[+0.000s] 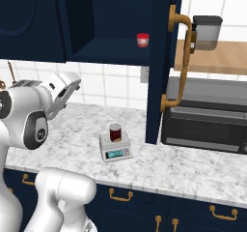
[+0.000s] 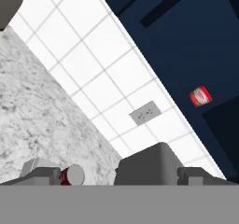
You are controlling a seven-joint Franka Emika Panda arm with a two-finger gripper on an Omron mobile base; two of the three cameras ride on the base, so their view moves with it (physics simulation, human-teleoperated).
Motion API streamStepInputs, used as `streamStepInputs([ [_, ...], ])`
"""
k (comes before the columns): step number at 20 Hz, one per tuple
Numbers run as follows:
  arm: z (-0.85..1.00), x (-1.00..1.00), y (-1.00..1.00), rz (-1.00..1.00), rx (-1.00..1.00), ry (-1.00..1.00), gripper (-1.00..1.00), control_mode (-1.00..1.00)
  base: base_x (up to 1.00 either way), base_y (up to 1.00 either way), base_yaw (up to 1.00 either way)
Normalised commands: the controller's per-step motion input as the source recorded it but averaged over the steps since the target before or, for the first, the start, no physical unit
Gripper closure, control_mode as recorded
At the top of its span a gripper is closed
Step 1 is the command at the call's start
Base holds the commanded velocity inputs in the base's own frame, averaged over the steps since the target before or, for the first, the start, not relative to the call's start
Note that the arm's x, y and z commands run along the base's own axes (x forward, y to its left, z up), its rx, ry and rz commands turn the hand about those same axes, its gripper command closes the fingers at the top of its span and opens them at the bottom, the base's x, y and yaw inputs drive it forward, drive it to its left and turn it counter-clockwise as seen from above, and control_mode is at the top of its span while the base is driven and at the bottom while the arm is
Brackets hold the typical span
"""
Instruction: Pick the canned food and place it on the digital scale for weighing, and close the cabinet.
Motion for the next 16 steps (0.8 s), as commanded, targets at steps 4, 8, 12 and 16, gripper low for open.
streamStepInputs([
  [4, -0.23, -1.0, -0.5, -0.06, 0.01, 0.0, -1.0, -1.0, 0.0, 0.0, 0.0],
  [8, -0.7, -1.0, -0.72, -0.04, 0.05, -0.23, -1.0, -1.0, 0.0, 0.0, 0.0],
  [12, -0.71, -1.0, -0.61, -0.04, 0.06, -0.49, -1.0, -1.0, 0.0, 0.0, 0.0],
  [16, -0.93, -0.96, -0.84, -0.01, 0.18, -0.62, -1.0, -1.0, 0.0, 0.0, 0.0],
])
